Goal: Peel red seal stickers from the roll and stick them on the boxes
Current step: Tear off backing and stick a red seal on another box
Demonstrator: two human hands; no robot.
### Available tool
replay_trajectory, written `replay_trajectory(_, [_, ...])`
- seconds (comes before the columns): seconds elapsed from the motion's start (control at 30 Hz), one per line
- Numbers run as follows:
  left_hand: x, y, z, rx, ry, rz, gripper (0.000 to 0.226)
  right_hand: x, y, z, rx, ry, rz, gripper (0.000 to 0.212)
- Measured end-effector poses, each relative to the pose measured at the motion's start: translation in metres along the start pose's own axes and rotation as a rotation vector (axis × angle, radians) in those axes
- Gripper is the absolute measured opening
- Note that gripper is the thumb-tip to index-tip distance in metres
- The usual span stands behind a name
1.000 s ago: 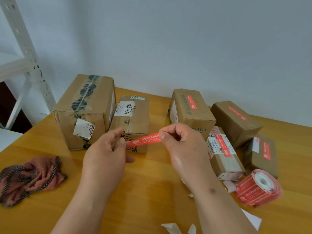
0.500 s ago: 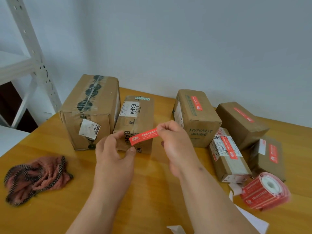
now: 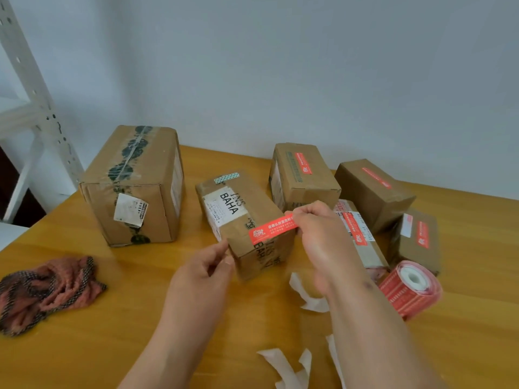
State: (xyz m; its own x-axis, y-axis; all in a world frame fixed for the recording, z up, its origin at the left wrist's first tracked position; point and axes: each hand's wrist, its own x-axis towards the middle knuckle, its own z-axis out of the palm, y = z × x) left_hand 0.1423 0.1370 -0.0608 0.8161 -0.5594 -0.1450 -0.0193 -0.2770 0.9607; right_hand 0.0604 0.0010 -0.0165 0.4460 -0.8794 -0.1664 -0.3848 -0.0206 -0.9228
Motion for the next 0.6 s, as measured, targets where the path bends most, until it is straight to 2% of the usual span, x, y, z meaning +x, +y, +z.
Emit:
replay_trajectory(0.13, [-0.023, 0.002, 0.01, 0.007, -0.002, 0.006, 0.016, -0.009, 0.01, -0.015, -0.055, 0.028, -0.023, 0.014])
replay_trajectory(0.2, [-0.032, 0.002, 0.012, -0.008, -0.035, 0.003, 0.016, -0.013, 0.015, -0.019, -0.042, 0.042, -0.021, 0.013])
replay_trajectory(0.3, [-0.042, 0.005, 0.013, 0.101, -0.199, 0.003, 0.03, -0.016, 0.017, -0.027, -0.028, 0.051, -0.008, 0.013])
replay_trajectory(0.37, [-0.046, 0.006, 0.015, 0.19, -0.284, 0.053, 0.029, -0.019, 0.018, -0.032, -0.021, 0.054, -0.004, 0.014])
replay_trajectory(0.4, [-0.045, 0.006, 0.014, 0.207, -0.239, 0.108, 0.025, -0.02, 0.019, -0.034, -0.018, 0.057, -0.014, 0.015])
replay_trajectory(0.47, [-0.037, 0.004, 0.008, 0.249, 0.031, 0.269, 0.008, -0.022, 0.021, -0.039, -0.003, 0.072, -0.032, 0.016])
replay_trajectory(0.5, [-0.032, 0.004, 0.005, 0.319, 0.166, 0.332, 0.012, -0.024, 0.022, -0.042, 0.007, 0.083, -0.036, 0.017])
replay_trajectory(0.53, [-0.026, 0.003, 0.001, 0.389, 0.235, 0.342, 0.032, -0.026, 0.022, -0.044, 0.025, 0.093, -0.037, 0.017])
replay_trajectory(0.6, [-0.013, 0.002, -0.008, 0.464, 0.198, 0.271, 0.06, -0.029, 0.022, -0.049, 0.094, 0.105, -0.037, 0.016])
